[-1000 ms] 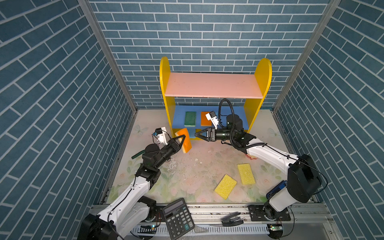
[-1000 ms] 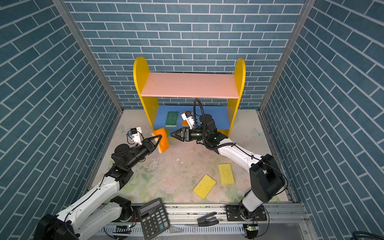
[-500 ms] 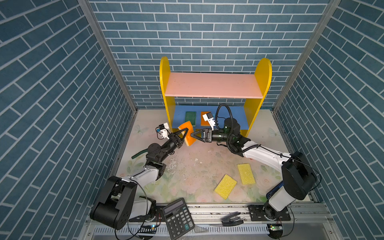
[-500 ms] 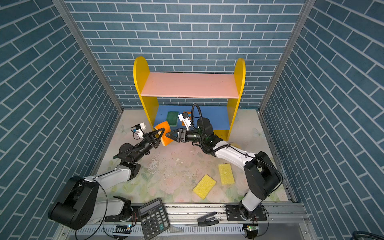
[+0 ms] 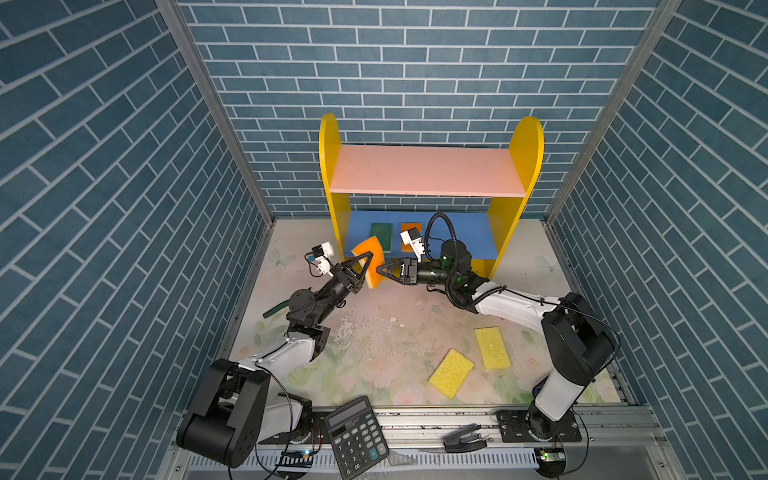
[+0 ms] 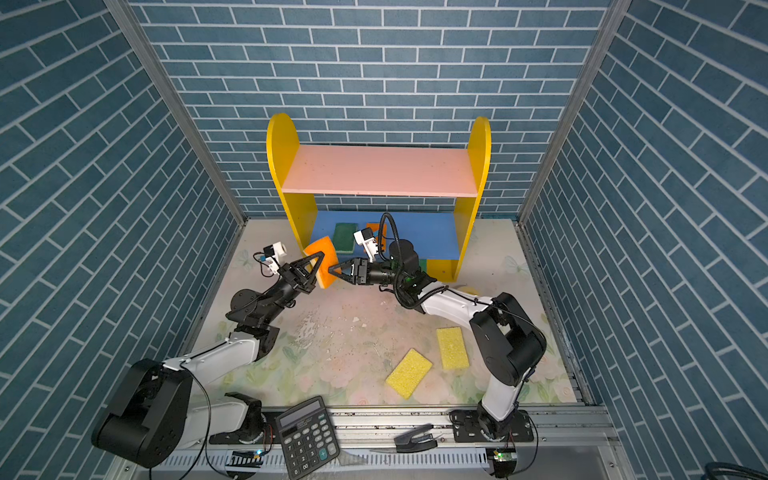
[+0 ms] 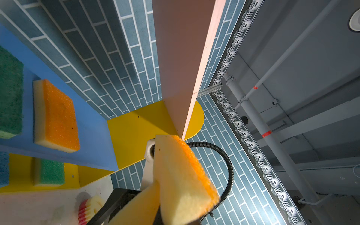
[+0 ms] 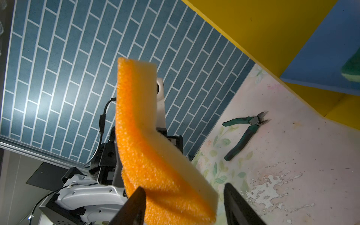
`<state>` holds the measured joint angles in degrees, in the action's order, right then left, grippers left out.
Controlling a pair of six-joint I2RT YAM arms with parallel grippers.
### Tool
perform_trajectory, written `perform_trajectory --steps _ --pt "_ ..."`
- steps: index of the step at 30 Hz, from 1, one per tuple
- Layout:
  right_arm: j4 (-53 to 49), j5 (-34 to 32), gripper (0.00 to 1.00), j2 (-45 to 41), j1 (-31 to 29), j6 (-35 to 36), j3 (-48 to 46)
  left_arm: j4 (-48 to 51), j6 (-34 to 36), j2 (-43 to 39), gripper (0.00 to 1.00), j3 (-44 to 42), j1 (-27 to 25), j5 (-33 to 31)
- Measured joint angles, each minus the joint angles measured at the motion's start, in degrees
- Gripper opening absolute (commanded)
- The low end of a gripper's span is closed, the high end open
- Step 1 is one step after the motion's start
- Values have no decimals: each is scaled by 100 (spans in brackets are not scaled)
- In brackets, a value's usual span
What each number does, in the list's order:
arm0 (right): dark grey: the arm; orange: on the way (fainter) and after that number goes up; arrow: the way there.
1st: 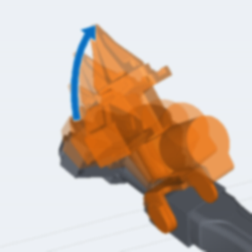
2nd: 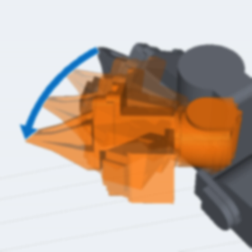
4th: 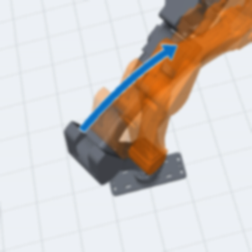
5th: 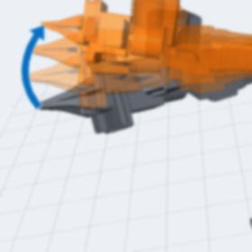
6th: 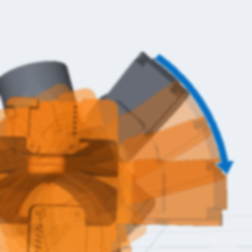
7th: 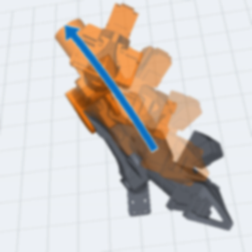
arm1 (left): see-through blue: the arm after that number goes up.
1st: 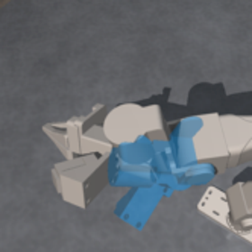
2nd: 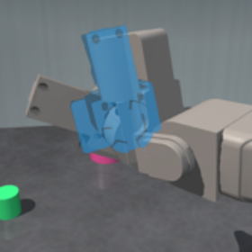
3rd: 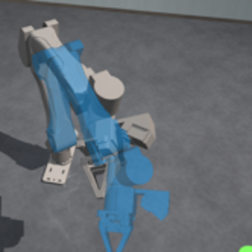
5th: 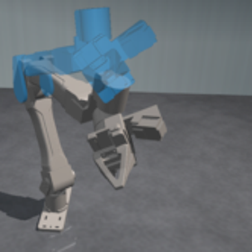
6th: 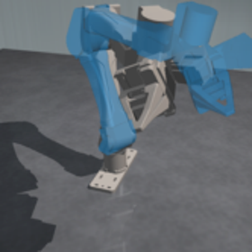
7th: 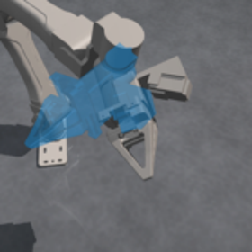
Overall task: Place and organize the cleaning sponges onto the shelf
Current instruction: 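Carry the yellow-and-orange sponge onto the blue board with the right gripper while the left withdraws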
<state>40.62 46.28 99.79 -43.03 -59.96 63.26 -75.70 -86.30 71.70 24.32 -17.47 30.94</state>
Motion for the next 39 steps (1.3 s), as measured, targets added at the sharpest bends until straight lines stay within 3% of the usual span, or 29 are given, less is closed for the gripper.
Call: perform_trajectory --steps 3,9,14,16,18,20,24,27,32,39 --pt "245 79 51 35 -4 -197 2 -15 -15 -28 5 0 0 -24" --pt "529 131 42 42 -17 -483 0 -138 -35 -33 5 0 0 -46" --pt "855 138 4 55 -22 -754 -13 -245 -46 -63 12 0 44 -136" --pt "933 151 0 55 -22 -866 -15 -251 -46 -76 14 2 48 -146" --pt "964 146 0 55 -22 -929 -22 -151 -20 -162 22 15 46 -129" --pt "979 149 0 55 -22 -927 -24 101 92 -369 39 37 48 -101" --pt "929 146 0 15 -11 -898 -83 1419 726 -1152 57 219 28 -24" --pt "673 101 0 -219 31 -763 -238 3154 1563 -2013 63 483 0 -87" --pt "-442 -345 0 -855 452 -245 -420 5949 3064 -3346 63 1239 -17 -758" --pt "-2645 -1829 0 -1875 905 848 -466 8050 4225 -3864 63 1834 -17 -1687"
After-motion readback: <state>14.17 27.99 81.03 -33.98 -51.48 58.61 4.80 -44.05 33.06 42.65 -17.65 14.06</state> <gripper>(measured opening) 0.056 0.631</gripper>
